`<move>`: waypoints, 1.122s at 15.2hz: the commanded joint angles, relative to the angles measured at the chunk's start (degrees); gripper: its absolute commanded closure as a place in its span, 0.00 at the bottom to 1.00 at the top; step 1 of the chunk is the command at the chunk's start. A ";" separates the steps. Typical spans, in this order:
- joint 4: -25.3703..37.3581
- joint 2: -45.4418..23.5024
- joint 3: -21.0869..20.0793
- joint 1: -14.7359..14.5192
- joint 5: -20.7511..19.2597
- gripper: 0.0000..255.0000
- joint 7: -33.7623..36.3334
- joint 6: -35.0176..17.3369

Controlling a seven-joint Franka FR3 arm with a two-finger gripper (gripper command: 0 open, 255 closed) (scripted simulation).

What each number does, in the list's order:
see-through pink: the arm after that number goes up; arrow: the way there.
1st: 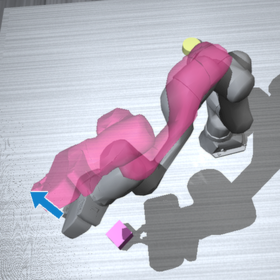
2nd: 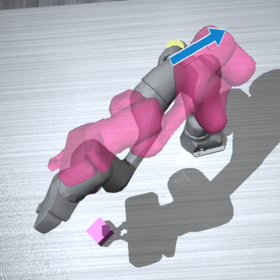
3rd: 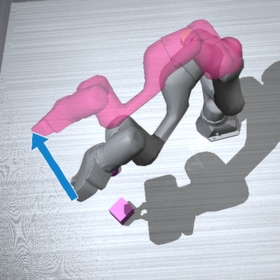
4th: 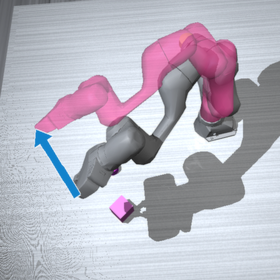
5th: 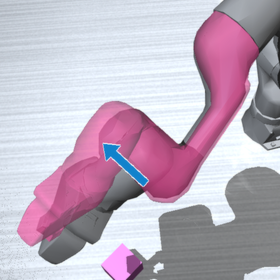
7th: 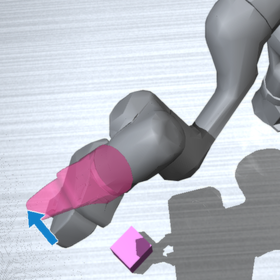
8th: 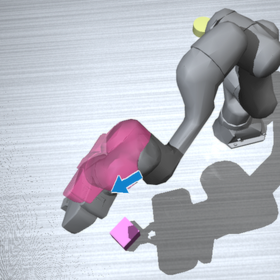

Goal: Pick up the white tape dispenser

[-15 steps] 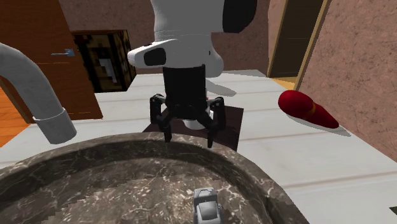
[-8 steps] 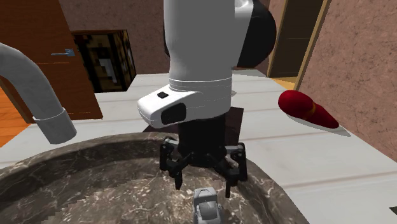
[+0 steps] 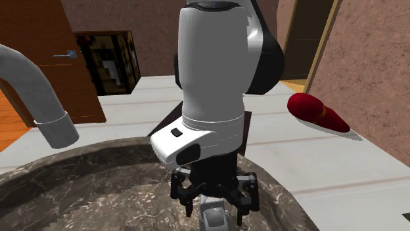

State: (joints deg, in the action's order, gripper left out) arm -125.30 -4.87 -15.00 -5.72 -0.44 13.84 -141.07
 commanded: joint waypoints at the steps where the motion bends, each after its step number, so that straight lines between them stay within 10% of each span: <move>1: -0.48 -0.79 0.04 -0.05 -0.33 0.00 0.21 -1.27; 2: -0.48 -0.79 0.04 -0.05 -0.33 0.00 0.21 -1.27; 3: -0.50 -0.81 0.07 0.00 -0.31 1.00 0.11 -1.31; 17: 1.06 1.43 -0.06 0.08 0.56 1.00 -0.36 2.41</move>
State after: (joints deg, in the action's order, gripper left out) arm -124.48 -3.93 -15.08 -5.72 -0.09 13.70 -139.37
